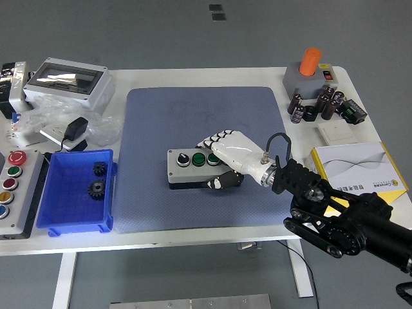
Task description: Pick up the button,place it on the desk,press the button,press the button
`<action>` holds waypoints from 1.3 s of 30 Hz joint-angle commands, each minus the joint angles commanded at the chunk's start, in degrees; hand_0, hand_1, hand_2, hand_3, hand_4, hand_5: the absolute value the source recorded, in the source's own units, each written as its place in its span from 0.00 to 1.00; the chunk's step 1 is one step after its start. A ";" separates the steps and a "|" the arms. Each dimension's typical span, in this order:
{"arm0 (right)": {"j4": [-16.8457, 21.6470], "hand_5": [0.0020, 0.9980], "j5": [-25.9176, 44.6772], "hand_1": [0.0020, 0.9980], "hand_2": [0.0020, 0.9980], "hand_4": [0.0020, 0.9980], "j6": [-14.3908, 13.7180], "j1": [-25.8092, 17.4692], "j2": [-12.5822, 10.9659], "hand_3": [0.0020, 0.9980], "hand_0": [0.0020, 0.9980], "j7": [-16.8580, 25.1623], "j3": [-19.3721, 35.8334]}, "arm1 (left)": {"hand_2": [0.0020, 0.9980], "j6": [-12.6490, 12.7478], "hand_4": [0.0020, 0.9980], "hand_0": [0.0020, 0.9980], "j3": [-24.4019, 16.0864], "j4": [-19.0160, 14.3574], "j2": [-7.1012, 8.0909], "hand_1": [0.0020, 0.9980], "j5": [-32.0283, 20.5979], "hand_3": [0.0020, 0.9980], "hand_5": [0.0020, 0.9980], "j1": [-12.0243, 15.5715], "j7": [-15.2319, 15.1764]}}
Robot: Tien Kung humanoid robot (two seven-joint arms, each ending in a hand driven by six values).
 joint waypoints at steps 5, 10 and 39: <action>5.46 0.31 5.65 0.89 0.95 0.87 2.90 -1.90 -2.30 0.96 0.82 1.37 3.82 | 0.65 0.01 0.93 0.73 0.17 0.00 -0.09 0.74 -0.28 0.71 0.34 0.09 -0.19; 11.60 0.36 11.77 0.91 1.00 0.92 4.68 -3.55 -4.16 1.00 0.84 1.99 8.02 | 0.65 0.00 0.93 0.73 0.15 0.00 -0.11 0.74 -0.35 0.71 0.34 0.21 -0.19; 22.05 0.00 -5.74 0.10 0.13 0.21 15.52 -2.77 -11.38 0.63 0.11 -8.51 8.34 | 0.65 -0.03 0.93 0.73 -0.06 0.00 -0.22 0.74 -0.43 0.70 0.31 0.14 -0.20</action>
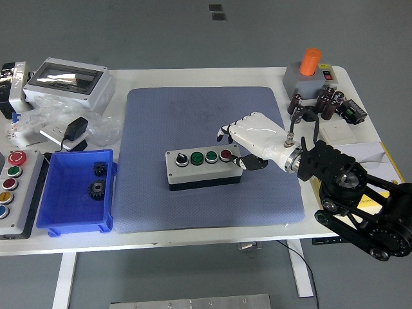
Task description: Pick up the button,place it on the desk,press the button,press the button
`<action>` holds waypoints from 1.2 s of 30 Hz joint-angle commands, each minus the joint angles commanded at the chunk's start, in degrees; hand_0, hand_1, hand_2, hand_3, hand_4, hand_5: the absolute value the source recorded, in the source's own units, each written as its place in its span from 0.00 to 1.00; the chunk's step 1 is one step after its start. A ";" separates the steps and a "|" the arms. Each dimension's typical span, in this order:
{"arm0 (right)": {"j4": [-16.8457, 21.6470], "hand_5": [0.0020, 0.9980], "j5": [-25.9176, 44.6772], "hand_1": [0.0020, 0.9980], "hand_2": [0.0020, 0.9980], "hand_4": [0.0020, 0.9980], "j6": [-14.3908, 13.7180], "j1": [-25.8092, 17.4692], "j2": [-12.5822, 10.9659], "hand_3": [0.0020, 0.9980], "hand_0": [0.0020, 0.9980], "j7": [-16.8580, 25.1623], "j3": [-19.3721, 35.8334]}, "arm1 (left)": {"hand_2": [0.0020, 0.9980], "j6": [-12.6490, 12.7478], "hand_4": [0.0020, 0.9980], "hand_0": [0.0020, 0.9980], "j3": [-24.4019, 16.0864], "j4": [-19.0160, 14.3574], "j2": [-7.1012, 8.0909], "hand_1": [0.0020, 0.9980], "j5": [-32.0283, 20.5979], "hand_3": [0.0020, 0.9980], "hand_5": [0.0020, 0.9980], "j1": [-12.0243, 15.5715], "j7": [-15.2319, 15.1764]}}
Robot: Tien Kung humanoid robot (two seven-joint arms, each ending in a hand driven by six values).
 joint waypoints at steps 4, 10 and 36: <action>-0.32 0.00 0.19 0.10 0.13 0.21 -0.37 0.17 0.46 0.63 0.11 0.01 -1.06 | 0.65 0.01 0.93 0.73 -0.06 0.00 -0.01 0.74 0.07 0.70 0.31 0.05 -0.01; -1.33 0.00 0.29 0.10 0.13 0.22 -0.90 0.63 1.41 0.64 0.11 -0.08 -2.50 | 0.65 -0.01 0.93 0.73 -0.09 0.00 0.00 0.74 0.15 0.70 0.31 -0.01 -0.08; 0.30 0.00 14.41 0.10 0.14 0.24 -8.18 0.03 1.22 0.65 0.11 7.72 1.50 | 0.65 -0.14 0.93 0.73 0.05 0.00 -0.07 0.74 0.11 0.70 0.31 0.17 -0.20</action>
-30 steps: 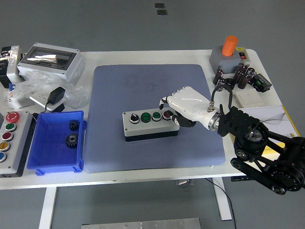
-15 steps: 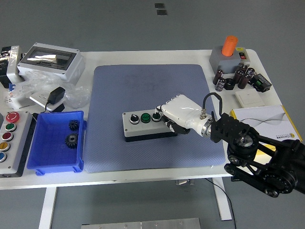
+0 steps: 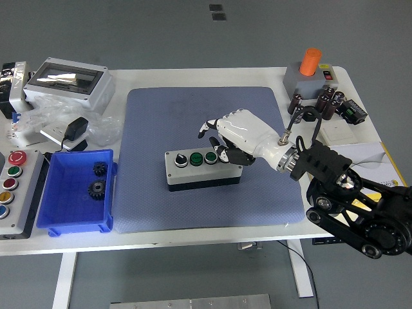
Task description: Pick up the button,place it on the desk,press the button,press the button
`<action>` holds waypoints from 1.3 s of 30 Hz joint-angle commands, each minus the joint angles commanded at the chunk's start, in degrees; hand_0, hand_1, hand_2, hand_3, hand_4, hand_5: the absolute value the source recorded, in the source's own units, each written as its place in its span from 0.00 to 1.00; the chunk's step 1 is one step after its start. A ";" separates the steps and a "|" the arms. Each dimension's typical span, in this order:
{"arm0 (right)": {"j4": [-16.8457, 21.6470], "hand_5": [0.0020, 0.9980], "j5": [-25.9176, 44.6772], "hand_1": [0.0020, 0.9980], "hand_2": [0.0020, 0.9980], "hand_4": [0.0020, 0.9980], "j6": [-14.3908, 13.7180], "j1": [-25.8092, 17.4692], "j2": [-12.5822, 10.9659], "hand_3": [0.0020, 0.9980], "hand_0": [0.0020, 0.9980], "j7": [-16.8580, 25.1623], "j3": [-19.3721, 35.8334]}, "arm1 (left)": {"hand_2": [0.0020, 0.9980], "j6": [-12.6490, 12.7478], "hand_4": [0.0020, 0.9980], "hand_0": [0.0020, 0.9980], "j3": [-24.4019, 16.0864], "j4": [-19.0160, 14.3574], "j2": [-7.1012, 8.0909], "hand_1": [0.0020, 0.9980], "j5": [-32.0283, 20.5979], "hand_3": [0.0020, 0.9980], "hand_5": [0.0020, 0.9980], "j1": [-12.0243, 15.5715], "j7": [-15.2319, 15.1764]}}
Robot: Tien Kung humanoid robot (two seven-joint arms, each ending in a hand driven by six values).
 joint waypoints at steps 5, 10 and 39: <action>-1.22 0.16 2.89 0.19 0.28 0.55 5.12 0.19 0.66 0.70 0.16 -0.41 0.68 | 0.65 -0.05 0.93 0.73 -0.07 0.00 0.01 0.74 0.14 0.70 0.31 0.02 0.09; -2.43 0.16 0.66 0.19 0.28 0.55 8.27 0.77 1.79 0.70 0.16 -1.79 0.92 | 0.65 -0.09 0.93 0.73 -0.04 0.00 0.03 0.74 0.19 0.70 0.31 -0.07 0.10; -13.96 0.50 -5.39 1.00 1.00 1.00 3.73 2.01 7.12 1.00 1.00 -5.30 -7.61 | 0.65 -0.14 0.93 0.73 -0.22 0.00 0.01 0.74 0.53 0.70 0.32 -0.41 0.15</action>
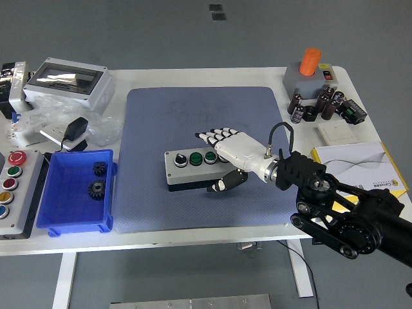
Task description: Pick up the button,place it on the desk,press the button,press the button
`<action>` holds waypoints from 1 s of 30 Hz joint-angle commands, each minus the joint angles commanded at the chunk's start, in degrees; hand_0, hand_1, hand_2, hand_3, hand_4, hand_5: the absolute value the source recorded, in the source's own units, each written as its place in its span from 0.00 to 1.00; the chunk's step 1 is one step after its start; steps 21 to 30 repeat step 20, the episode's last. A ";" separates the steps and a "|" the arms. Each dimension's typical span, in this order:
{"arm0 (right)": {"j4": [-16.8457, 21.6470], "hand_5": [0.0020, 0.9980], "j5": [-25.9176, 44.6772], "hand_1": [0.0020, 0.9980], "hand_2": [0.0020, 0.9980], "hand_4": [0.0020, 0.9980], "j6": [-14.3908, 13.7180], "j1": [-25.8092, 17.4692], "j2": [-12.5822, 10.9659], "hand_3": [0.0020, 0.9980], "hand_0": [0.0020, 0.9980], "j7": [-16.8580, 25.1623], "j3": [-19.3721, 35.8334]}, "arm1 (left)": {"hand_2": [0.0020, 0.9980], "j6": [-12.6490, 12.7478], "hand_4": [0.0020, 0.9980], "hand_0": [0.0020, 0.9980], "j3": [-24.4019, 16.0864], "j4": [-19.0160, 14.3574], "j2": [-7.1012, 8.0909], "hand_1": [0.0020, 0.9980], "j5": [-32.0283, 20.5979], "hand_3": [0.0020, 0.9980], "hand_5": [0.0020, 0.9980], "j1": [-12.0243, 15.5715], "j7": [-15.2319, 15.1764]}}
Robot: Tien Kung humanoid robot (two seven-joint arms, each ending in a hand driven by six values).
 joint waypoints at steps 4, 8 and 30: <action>-1.39 0.50 2.26 1.00 1.00 1.00 -2.74 -0.16 0.40 1.00 1.00 0.60 -1.08 | 0.65 0.01 0.93 0.73 -0.14 0.00 0.02 0.74 0.12 0.70 0.32 0.03 0.04; -2.87 0.29 4.22 0.74 0.77 0.97 -4.25 -0.23 0.74 1.00 0.69 0.53 -2.15 | 0.65 -0.01 0.93 0.73 -0.14 0.00 0.00 0.74 0.18 0.70 0.32 -0.05 -0.03; -5.20 0.14 6.09 0.46 0.56 0.83 -7.52 -0.26 1.11 0.73 0.25 0.02 -2.99 | 0.65 0.04 0.93 0.73 -0.26 0.00 0.07 0.74 0.33 0.70 0.32 -0.10 -0.09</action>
